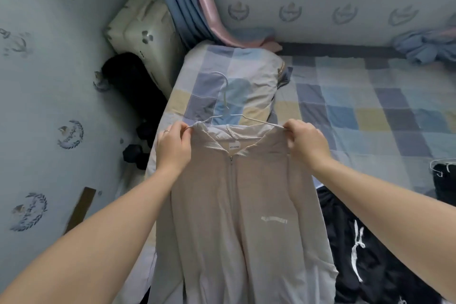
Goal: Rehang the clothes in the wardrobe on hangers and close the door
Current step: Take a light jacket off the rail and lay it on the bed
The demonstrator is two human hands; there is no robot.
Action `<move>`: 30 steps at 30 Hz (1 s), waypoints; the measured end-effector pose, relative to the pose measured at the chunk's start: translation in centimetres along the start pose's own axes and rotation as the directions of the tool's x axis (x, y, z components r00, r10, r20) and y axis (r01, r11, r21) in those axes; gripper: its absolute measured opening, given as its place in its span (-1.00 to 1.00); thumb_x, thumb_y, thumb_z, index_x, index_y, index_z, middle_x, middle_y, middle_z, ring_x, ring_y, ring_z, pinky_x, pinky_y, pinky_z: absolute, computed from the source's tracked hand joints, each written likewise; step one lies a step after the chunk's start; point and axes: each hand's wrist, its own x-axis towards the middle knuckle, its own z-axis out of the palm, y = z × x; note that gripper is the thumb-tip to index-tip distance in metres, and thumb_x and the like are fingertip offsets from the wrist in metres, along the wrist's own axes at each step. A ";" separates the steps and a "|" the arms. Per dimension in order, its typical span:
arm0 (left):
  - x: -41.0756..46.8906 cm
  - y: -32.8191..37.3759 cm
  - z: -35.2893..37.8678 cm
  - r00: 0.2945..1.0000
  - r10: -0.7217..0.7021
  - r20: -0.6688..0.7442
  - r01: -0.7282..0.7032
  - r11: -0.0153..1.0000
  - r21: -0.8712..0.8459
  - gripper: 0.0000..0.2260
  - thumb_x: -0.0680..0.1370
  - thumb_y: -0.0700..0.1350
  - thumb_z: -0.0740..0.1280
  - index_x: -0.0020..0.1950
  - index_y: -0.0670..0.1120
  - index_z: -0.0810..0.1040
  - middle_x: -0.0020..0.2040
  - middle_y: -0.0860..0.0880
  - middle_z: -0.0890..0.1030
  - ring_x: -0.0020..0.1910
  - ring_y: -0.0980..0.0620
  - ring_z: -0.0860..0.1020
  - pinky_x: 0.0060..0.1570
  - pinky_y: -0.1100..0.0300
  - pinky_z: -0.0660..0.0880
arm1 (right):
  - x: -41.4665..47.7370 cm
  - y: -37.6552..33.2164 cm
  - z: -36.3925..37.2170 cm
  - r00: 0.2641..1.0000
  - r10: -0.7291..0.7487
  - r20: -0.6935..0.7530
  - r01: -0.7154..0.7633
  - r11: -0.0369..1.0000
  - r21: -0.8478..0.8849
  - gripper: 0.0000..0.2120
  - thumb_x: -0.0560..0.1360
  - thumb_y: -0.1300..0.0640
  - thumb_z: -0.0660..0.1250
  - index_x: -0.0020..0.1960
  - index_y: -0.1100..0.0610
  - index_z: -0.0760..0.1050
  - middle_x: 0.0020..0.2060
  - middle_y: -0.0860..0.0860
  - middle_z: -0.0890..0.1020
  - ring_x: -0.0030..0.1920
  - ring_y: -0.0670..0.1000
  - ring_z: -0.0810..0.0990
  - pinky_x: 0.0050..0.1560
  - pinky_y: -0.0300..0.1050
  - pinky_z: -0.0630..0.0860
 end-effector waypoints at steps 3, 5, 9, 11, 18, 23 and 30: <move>1.8 -3.9 5.0 0.996 -0.026 0.087 0.024 1.000 0.019 -0.84 0.66 -0.08 0.24 0.05 -0.14 0.55 0.03 -0.15 0.62 0.04 -0.25 0.46 0.11 -0.09 0.38 | 1.5 1.1 5.6 0.996 0.070 0.057 -0.067 0.996 -0.050 -0.78 0.54 0.21 0.23 0.15 0.08 0.52 0.04 0.10 0.61 0.05 0.22 0.52 -0.02 0.04 0.37; 2.5 -6.6 8.3 0.989 -0.042 0.145 0.035 0.998 0.051 -0.83 0.66 -0.08 0.22 0.08 -0.14 0.55 0.05 -0.15 0.61 0.06 -0.26 0.46 0.14 -0.11 0.37 | 2.2 2.0 9.5 0.991 0.104 0.089 -0.097 0.993 -0.074 -0.79 0.57 0.19 0.20 0.15 0.08 0.52 0.05 0.11 0.61 0.05 0.22 0.52 -0.03 0.05 0.38; 3.7 -11.7 14.6 0.971 -0.059 0.231 0.037 0.995 0.095 -0.84 0.66 -0.06 0.22 0.08 -0.10 0.54 0.08 -0.14 0.62 0.10 -0.26 0.47 0.16 -0.09 0.36 | 3.5 4.4 16.9 0.976 0.166 0.143 -0.155 0.984 -0.089 -0.80 0.61 0.15 0.16 0.16 0.07 0.51 0.09 0.09 0.60 0.10 0.20 0.51 -0.04 0.00 0.34; 4.7 -13.8 17.4 0.966 -0.072 0.249 0.041 0.991 0.125 -0.84 0.66 -0.04 0.21 0.08 -0.08 0.53 0.10 -0.13 0.61 0.12 -0.26 0.47 0.14 -0.08 0.36 | 4.4 5.2 20.0 0.963 0.201 0.180 -0.190 0.979 -0.075 -0.79 0.60 0.16 0.16 0.16 0.07 0.51 0.09 0.09 0.59 0.12 0.20 0.50 -0.05 -0.01 0.40; 7.4 -17.9 24.2 0.961 -0.174 0.215 0.136 0.974 0.179 -0.81 0.66 0.02 0.20 0.19 -0.03 0.48 0.22 -0.12 0.55 0.27 -0.22 0.41 0.24 -0.08 0.29 | 7.9 6.5 27.3 0.943 0.274 0.186 -0.300 0.945 0.130 -0.69 0.63 0.16 0.17 0.35 0.14 0.42 0.26 0.15 0.53 0.29 0.19 0.45 0.25 0.07 0.40; 5.0 -18.3 24.4 0.952 -0.198 0.233 0.150 0.966 0.209 -0.51 0.64 0.06 0.23 0.53 -0.05 0.28 0.57 -0.10 0.25 0.55 -0.13 0.13 0.52 -0.04 0.04 | 5.7 6.9 28.3 0.922 0.293 0.252 -0.317 0.947 0.059 -0.45 0.64 -0.03 0.17 0.58 0.02 0.13 0.55 0.02 0.21 0.53 0.09 0.16 0.49 0.12 0.15; -3.8 -14.5 19.0 0.885 -0.153 0.439 0.063 0.975 0.212 -0.43 0.64 0.15 0.17 0.61 0.04 0.12 0.65 -0.06 -0.01 0.61 -0.09 -0.09 0.55 -0.07 -0.13 | -2.6 4.3 23.8 0.919 0.223 0.327 -0.167 0.968 -0.190 -0.36 0.61 -0.23 0.00 0.59 -0.15 -0.17 0.60 -0.12 -0.14 0.58 0.07 -0.11 0.49 0.21 0.02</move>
